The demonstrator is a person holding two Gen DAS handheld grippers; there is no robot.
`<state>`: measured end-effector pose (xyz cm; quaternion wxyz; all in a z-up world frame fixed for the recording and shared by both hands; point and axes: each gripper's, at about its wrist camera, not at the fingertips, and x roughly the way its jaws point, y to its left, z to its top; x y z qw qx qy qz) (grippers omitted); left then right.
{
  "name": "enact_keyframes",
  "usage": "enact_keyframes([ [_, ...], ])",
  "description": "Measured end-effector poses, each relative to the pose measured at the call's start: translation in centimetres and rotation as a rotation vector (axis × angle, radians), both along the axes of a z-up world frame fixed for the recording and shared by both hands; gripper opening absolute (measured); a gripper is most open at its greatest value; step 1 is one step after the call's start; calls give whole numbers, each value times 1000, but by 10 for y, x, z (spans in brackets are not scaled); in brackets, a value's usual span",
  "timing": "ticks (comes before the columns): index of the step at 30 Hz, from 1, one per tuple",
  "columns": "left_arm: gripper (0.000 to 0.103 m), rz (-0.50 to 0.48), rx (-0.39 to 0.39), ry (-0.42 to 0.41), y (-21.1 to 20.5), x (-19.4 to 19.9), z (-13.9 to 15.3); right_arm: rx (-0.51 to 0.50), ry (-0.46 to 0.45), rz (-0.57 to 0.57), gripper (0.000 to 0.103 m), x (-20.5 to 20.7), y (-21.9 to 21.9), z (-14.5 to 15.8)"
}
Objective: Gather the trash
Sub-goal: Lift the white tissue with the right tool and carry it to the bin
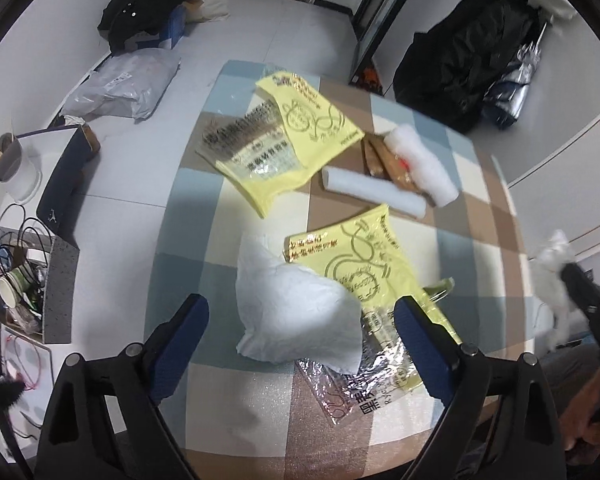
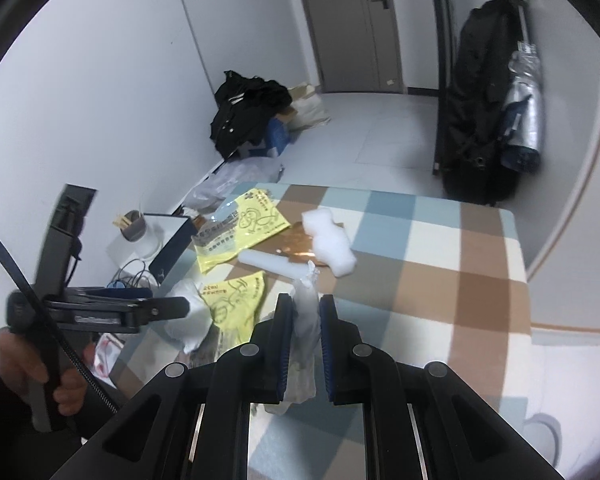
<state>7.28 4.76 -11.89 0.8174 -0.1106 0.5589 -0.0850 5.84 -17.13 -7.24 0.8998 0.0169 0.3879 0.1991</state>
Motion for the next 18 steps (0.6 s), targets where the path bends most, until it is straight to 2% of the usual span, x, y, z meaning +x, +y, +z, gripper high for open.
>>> enact_keyframes([
  [7, 65, -9, 55, 31, -7, 1, -12, 11, -37, -5, 13, -21, -16, 6],
  [9, 49, -22, 84, 24, -10, 0, -12, 19, -41, -4, 13, -26, -20, 6],
  [10, 45, -30, 92, 22, -12, 1, -13, 24, -40, -2, 13, -26, -22, 6],
  [12, 30, -51, 106, 28, -17, 0, -16, 32, -32, 1, 13, -30, -24, 6],
  [13, 27, -56, 113, 30, -18, 0, -16, 34, -34, 1, 13, -33, -25, 6],
  [15, 14, -63, 116, 26, -19, -1, -15, 39, -37, 0, 13, -36, -27, 6],
  [18, 9, -64, 107, 9, -18, -3, -10, 47, -50, -2, 13, -42, -30, 9],
])
